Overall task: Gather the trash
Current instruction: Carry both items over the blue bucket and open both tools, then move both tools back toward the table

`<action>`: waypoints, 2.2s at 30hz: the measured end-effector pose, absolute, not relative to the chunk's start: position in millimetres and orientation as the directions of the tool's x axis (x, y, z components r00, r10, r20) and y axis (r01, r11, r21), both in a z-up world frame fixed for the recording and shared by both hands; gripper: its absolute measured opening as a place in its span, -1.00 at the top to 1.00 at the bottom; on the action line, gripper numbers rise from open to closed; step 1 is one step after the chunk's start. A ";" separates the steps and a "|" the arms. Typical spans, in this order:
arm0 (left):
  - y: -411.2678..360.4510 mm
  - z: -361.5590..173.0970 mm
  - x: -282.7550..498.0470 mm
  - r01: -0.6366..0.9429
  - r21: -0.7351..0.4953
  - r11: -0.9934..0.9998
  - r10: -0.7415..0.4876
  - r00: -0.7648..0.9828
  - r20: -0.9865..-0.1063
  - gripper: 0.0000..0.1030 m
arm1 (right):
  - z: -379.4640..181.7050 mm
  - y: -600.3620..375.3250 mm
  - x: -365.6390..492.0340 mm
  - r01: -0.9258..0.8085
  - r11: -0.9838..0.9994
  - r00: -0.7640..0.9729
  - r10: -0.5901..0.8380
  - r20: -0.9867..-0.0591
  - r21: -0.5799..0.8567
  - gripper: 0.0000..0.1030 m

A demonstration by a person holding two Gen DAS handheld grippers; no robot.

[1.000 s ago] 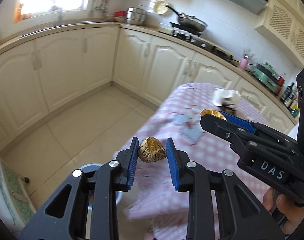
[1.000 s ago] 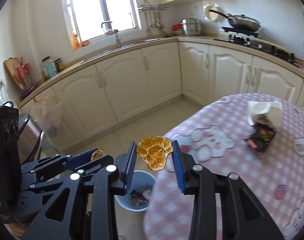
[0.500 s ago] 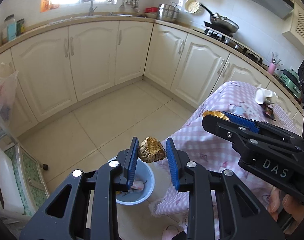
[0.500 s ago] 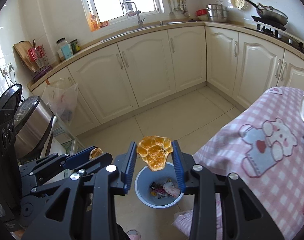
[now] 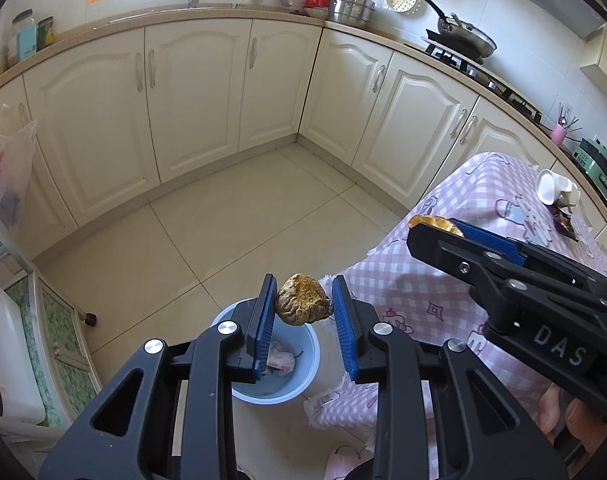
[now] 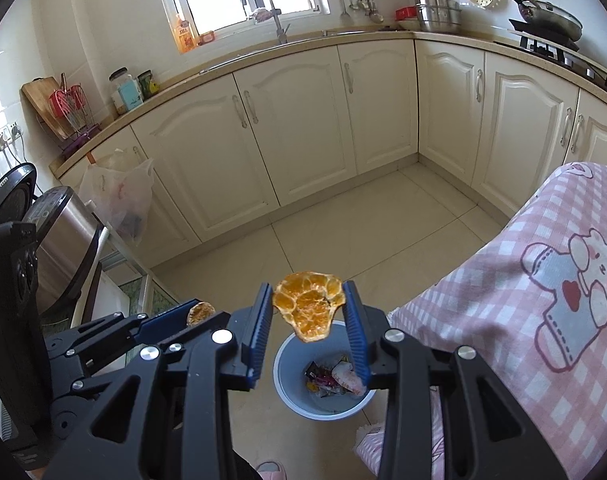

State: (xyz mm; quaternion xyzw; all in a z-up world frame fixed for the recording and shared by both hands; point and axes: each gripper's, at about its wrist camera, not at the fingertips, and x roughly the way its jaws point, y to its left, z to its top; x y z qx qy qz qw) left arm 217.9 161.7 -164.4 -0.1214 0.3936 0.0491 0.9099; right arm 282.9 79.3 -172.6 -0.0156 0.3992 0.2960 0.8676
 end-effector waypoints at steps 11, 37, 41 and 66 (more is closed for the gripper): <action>165.7 -173.9 237.4 -0.212 -0.173 0.962 0.011 0.662 -0.749 0.45 | -183.1 85.6 290.6 -0.505 0.836 0.518 0.492 -0.700 0.214 0.32; 193.5 -181.1 221.8 -0.293 -0.154 0.944 0.074 0.640 -0.765 -0.02 | -193.1 109.5 300.7 -0.518 0.829 0.496 0.491 -0.716 0.210 0.30; 197.5 -179.9 221.9 -0.302 -0.155 0.941 0.080 0.641 -0.763 -0.03 | -194.5 116.8 304.9 -0.522 0.828 0.504 0.494 -0.709 0.206 0.29; 146.9 -117.6 198.1 -0.202 -0.145 0.969 0.052 0.734 -0.677 -0.03 | -134.4 29.6 266.4 -0.451 0.874 0.632 0.455 -0.628 0.179 0.14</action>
